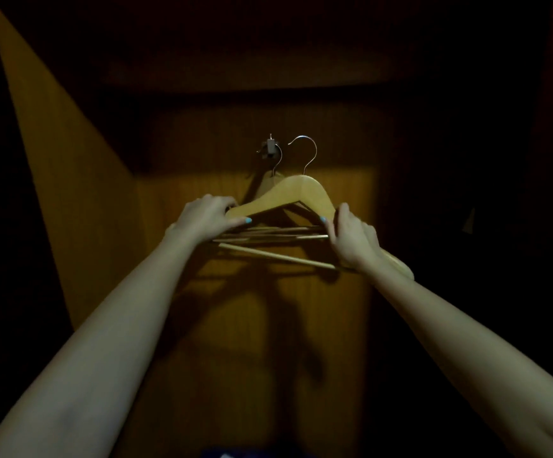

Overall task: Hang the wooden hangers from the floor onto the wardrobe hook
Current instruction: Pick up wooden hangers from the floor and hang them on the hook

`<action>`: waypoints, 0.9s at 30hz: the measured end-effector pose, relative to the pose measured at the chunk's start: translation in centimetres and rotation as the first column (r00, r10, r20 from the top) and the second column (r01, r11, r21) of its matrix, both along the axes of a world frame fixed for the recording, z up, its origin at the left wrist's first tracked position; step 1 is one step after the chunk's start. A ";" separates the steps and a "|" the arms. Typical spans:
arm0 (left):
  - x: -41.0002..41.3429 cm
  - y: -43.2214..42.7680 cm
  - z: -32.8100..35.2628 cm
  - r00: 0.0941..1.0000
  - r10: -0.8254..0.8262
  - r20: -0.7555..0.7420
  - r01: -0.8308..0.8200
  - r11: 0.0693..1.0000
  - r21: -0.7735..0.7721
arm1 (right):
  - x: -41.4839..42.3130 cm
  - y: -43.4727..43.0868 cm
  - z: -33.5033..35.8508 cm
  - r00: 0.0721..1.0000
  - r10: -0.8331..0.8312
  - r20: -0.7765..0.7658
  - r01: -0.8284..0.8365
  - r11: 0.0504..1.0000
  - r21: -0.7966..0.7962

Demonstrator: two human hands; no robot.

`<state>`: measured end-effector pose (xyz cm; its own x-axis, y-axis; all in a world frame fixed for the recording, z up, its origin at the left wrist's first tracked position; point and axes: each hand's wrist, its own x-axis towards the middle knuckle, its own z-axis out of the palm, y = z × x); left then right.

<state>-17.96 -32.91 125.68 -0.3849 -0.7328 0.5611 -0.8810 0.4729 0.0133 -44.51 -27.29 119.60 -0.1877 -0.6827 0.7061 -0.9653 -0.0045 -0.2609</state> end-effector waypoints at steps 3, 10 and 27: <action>-0.5 -2.1 0.6 1.000 0.022 -0.014 -0.022 1.000 -0.010 | -0.1 -1.7 2.3 0.994 -0.047 -0.099 0.050 0.999 0.020; 0.0 -7.0 -0.2 0.989 -0.015 -0.145 0.026 0.997 0.070 | 0.3 -6.7 4.3 0.990 -0.031 -0.135 0.040 0.997 0.064; -0.5 -9.5 -4.6 0.975 0.034 -0.219 -0.029 0.999 0.027 | 0.4 -11.6 1.9 0.990 -0.056 -0.132 0.058 0.998 0.015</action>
<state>-18.50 -42.44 121.08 -0.2305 -0.7566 0.6119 -0.8699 0.4420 0.2189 -44.10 -38.91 121.54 -0.1336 -0.6871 0.7142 -0.9897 0.0555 -0.1317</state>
